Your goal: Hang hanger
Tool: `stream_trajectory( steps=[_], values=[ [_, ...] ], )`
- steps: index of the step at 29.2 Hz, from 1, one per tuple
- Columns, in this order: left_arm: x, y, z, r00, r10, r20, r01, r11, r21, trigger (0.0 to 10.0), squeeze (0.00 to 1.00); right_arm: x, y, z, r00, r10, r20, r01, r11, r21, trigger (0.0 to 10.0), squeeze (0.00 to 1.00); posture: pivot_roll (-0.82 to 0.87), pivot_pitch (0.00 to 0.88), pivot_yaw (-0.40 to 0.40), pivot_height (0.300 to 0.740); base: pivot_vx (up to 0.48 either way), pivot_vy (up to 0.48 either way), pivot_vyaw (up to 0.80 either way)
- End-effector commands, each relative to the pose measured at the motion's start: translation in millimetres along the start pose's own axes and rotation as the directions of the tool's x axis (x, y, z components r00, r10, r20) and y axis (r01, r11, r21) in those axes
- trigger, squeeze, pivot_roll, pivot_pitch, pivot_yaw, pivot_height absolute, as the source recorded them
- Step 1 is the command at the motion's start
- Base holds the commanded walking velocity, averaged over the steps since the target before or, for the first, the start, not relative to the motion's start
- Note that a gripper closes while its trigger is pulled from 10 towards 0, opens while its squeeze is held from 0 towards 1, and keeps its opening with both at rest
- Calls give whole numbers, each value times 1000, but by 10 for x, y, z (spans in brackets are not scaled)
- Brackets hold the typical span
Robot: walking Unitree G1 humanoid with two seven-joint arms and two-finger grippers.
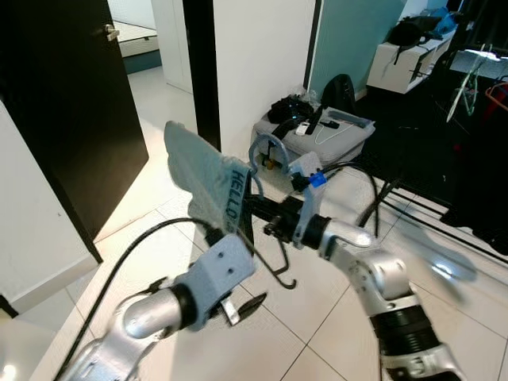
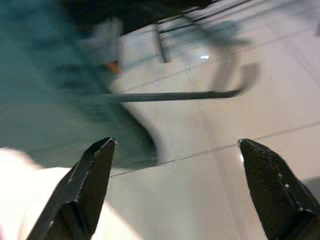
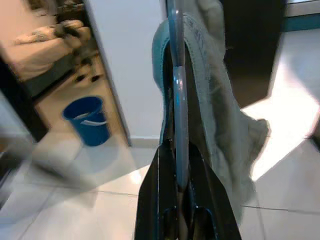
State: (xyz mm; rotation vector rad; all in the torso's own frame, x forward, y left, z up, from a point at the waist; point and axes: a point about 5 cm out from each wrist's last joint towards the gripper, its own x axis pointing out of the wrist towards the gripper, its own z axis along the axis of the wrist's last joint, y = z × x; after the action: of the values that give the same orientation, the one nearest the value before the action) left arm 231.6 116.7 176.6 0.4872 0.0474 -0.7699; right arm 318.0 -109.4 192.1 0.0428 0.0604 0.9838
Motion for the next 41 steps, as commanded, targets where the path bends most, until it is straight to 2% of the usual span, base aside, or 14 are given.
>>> stream_trajectory(
  steps=[1, 5, 8, 12, 13, 14, 15, 17, 19, 20, 22, 23, 25, 41],
  values=[
    [-26, 24, 34, 1000, 0, 4, 0, 1000, 14, 10000, 1000, 16, 64, 19, 999, 50, 15, -50, 999, 4, 10000, 0, 25, 0, -9, 740, 0, 0, 0],
    [-300, 594, 283, 981, 172, 89, -179, 981, 80, 10000, 1000, -434, -9, 37, 961, 267, -69, -270, 962, -36, 10000, 0, 34, 0, -23, 740, 0, 0, 0],
    [-398, 747, 379, 978, 180, 107, -190, 978, 91, 10000, 1000, -562, -54, 29, 940, 315, -133, -324, 945, -51, 10000, 0, 37, 0, -20, 740, 0, 0, 0],
    [-533, 953, 679, 985, 88, 149, -115, 977, 182, 10000, 1000, -781, -90, 28, 851, 434, -297, -467, 883, -49, 10000, 0, 37, 0, -8, 740, 0, 0, 0],
    [-543, 959, 749, 988, 47, 150, -79, 973, 217, 10000, 729, -794, -91, 46, 835, 451, -316, -488, 871, -49, 10000, 0, 37, 0, -5, 740, 0, 0, 0],
    [-543, 959, 749, 988, 47, 150, -79, 973, 217, 10000, 729, -794, -91, 46, 835, 451, -316, -488, 871, -49, 10000, 0, 37, 0, -5, 740, 0, 0, 0],
    [-560, 944, 792, 991, -18, 134, -15, 970, 242, 10000, 47, -794, -87, 65, 823, 466, -324, -507, 861, -50, 10000, 0, 38, 0, -3, 740, 0, 0, 0],
    [-573, 934, 814, 991, -58, 121, 26, 967, 254, 10000, 47, -794, -83, 75, 816, 475, -330, -518, 854, -51, 10000, 0, 38, 0, -3, 740, 0, 0, 0],
    [-666, 835, 775, 964, -265, 4, 254, 930, 266, 10000, 0, -766, -51, 110, 802, 498, -329, -545, 836, -62, 10000, 0, 42, 0, 12, 740, 0, 0, 0],
    [-666, 835, 775, 964, -265, 4, 254, 930, 266, 10000, 0, -766, -51, 110, 802, 498, -329, -545, 836, -62, 10000, 0, 42, 0, 12, 740, 0, 0, 0],
    [-765, 735, 742, 899, -432, -70, 437, 876, 205, 10000, 0, -738, -35, 125, 796, 509, -328, -558, 826, -74, 10000, 0, 40, 0, 19, 740, 0, 0, 0],
    [-765, 735, 742, 899, -432, -70, 437, 876, 205, 10000, 0, -738, -35, 125, 796, 509, -328, -558, 826, -74, 10000, 0, 40, 0, 19, 740, 0, 0, 0],
    [-827, 649, 732, 833, -544, -103, 553, 818, 156, 10000, 0, -710, -28, 127, 793, 511, -333, -566, 820, -89, 10000, 0, 40, 0, 19, 740, 0, 0, 0],
    [-570, 663, 611, 876, -478, -66, 483, 871, 96, 10000, 0, -622, 153, 302, 751, 585, -306, -646, 748, -155, 10000, 0, 15, 0, 54, 740, 0, 0, 0]
  ],
)
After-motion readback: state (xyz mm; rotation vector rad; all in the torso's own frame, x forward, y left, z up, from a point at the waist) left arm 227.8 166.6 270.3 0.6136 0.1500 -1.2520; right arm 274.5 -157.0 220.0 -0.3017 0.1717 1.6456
